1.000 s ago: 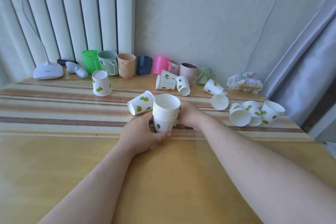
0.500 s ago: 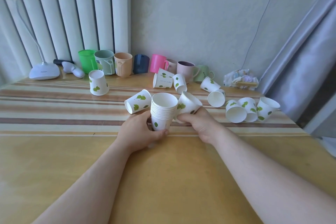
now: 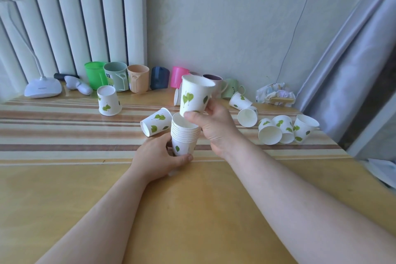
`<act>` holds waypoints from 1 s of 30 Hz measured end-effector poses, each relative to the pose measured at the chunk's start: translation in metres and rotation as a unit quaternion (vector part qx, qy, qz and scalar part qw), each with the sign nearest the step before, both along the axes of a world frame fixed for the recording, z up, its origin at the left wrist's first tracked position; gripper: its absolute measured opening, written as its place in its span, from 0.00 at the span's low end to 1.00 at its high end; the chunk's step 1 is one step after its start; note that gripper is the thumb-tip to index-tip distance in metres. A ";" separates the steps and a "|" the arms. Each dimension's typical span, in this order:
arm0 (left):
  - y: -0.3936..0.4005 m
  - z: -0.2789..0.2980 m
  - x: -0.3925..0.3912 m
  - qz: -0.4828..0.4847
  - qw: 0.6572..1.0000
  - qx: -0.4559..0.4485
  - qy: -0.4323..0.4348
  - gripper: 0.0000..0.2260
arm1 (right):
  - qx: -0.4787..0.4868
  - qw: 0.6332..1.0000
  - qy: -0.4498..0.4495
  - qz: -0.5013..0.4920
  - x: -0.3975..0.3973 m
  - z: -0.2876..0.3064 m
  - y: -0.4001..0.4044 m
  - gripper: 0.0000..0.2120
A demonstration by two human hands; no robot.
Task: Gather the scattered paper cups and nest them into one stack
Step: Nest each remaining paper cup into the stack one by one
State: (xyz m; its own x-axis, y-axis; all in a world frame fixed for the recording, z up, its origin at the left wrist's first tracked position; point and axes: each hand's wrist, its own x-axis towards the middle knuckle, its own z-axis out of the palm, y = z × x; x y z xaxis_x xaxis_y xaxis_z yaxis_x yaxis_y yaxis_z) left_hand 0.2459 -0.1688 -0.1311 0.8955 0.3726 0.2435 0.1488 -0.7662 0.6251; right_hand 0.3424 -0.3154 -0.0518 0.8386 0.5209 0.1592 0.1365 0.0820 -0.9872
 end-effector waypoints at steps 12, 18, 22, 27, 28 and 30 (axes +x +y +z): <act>0.001 0.000 -0.002 0.004 0.999 -0.030 0.021 0.18 | -0.134 0.991 -0.021 -0.009 0.009 -0.049 -0.063 0.37; 0.000 0.004 0.004 0.022 0.997 -0.039 0.059 0.24 | -0.273 0.915 -0.090 -0.284 0.061 -0.067 -0.161 0.30; -0.010 0.004 0.009 0.036 0.997 -0.028 0.060 0.23 | -0.363 0.863 -0.122 -0.330 0.089 -0.069 -0.179 0.46; -0.011 -0.001 0.012 0.033 0.997 -0.042 0.054 0.27 | -0.435 0.823 -0.094 -0.354 0.114 -0.073 -0.150 0.54; -0.011 -0.001 0.012 0.035 0.997 -0.041 0.054 0.26 | -0.448 0.812 -0.095 -0.361 0.116 -0.074 -0.145 0.51; -0.011 -0.001 0.012 0.035 0.997 -0.036 0.052 0.25 | -0.459 0.799 -0.097 -0.377 0.119 -0.076 -0.140 0.44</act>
State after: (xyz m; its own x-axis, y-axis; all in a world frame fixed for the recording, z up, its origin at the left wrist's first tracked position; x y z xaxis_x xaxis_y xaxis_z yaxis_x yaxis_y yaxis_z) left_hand 0.2579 -0.1797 -0.1320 0.8854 0.4488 0.1207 0.2676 -0.7047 0.6572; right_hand 0.4611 -0.4558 -0.1282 0.9752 -0.1479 0.1649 -0.0368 -0.8423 -0.5378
